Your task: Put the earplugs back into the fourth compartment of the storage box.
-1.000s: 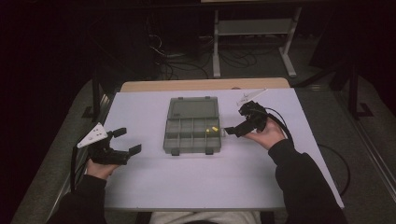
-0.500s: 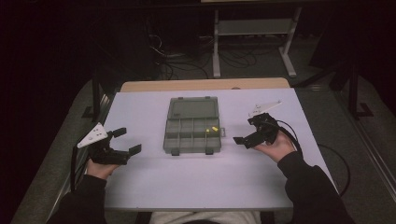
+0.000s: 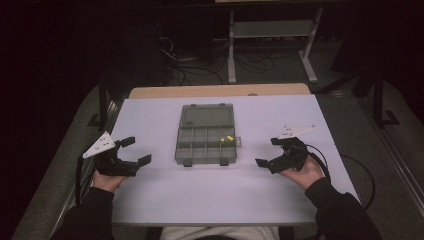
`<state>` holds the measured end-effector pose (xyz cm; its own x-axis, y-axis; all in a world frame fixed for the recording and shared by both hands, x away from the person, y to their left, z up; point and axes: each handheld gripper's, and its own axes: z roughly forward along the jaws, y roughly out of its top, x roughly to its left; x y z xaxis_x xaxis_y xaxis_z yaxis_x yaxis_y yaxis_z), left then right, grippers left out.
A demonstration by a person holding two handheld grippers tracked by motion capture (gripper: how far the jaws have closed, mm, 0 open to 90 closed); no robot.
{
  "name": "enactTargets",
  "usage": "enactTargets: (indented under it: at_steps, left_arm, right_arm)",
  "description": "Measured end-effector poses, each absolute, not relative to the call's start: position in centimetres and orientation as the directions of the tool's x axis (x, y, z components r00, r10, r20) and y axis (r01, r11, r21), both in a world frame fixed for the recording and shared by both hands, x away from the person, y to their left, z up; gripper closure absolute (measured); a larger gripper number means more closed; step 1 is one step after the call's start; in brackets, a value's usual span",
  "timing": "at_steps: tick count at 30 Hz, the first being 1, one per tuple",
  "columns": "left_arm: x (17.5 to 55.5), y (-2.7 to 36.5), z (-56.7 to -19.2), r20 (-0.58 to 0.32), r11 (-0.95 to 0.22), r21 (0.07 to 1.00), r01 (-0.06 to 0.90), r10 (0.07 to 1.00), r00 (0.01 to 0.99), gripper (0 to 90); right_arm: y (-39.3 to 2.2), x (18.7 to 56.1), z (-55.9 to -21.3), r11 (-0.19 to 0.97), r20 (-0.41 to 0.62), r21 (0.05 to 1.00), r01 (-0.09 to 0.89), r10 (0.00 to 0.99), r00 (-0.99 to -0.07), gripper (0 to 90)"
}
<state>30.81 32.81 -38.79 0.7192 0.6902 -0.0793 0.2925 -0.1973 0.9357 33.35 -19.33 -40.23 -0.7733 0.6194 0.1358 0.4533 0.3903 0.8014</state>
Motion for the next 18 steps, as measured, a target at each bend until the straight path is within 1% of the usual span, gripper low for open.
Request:
enactTargets:
  at_steps: [6, 18]
  left_arm:
    - [30.8, 32.8, -38.8, -0.08, -0.196, 0.936, 0.293, 0.691, 0.718, 2.2]
    - [30.8, 32.8, -38.8, -0.084, -0.194, 0.935, 0.296, 0.69, 0.719, 2.2]
  right_arm:
    - [-20.5, 32.0, -40.5, 0.355, 0.125, 0.831, 0.429, 0.632, -0.765, 0.0]
    - [-22.7, 31.0, -41.2, 0.316, 0.11, 0.854, 0.412, 0.666, -0.738, 0.0]
